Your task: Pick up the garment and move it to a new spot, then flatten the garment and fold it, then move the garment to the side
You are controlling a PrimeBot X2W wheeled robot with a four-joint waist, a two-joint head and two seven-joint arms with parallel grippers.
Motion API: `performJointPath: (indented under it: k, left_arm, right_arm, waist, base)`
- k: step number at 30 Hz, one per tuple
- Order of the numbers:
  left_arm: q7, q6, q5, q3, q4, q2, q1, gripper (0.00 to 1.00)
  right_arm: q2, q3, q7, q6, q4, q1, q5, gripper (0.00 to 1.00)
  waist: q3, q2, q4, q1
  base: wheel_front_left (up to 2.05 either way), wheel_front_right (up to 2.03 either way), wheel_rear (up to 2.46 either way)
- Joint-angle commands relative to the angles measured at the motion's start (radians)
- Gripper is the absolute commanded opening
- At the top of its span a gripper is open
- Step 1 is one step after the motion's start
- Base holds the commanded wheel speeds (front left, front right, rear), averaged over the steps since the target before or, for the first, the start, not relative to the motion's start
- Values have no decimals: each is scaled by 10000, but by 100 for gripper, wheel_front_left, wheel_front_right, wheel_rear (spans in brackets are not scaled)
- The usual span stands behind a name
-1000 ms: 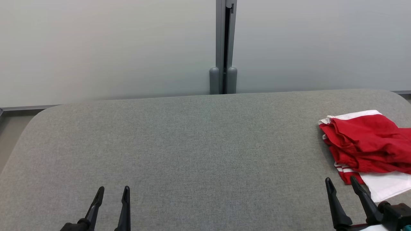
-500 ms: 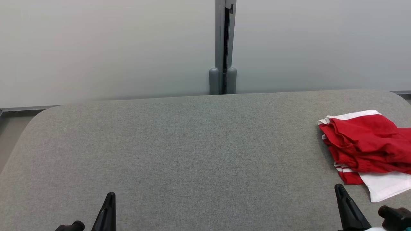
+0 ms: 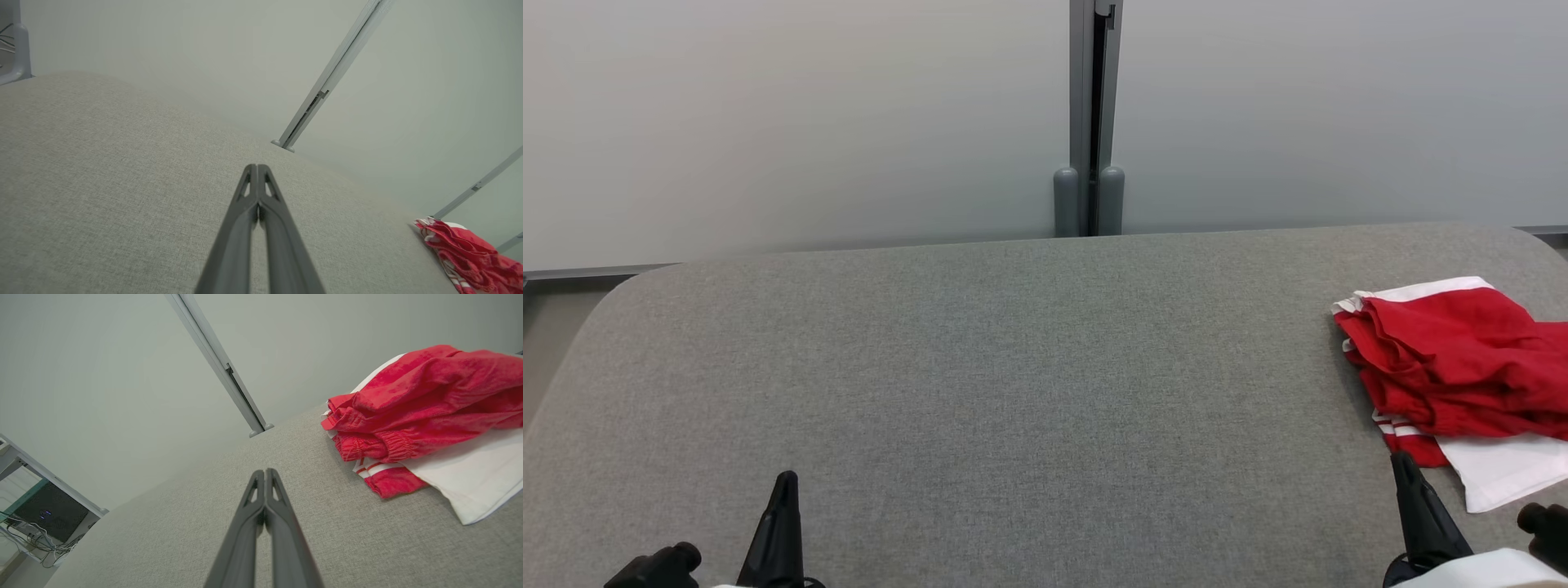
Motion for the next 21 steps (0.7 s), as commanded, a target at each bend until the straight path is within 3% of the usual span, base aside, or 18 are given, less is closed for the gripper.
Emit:
performJointPath:
  k: [1, 21]
  left_arm:
    - [75, -66, -424, 116, -89, 53, -373, 0]
    - [782, -211, -3004, 465, 163, 12, -947, 0]
  right_arm:
    - [-31, -138, 104, 0, -86, -309, 407, 0]
    - [173, -558, 679, 0, 197, -788, 2831, 0]
  waist:
    - [10, 0, -1, 0]
    - [118, 0, -17, 0]
  base:
    - [0, 0, 0]
    - [0, 0, 0]
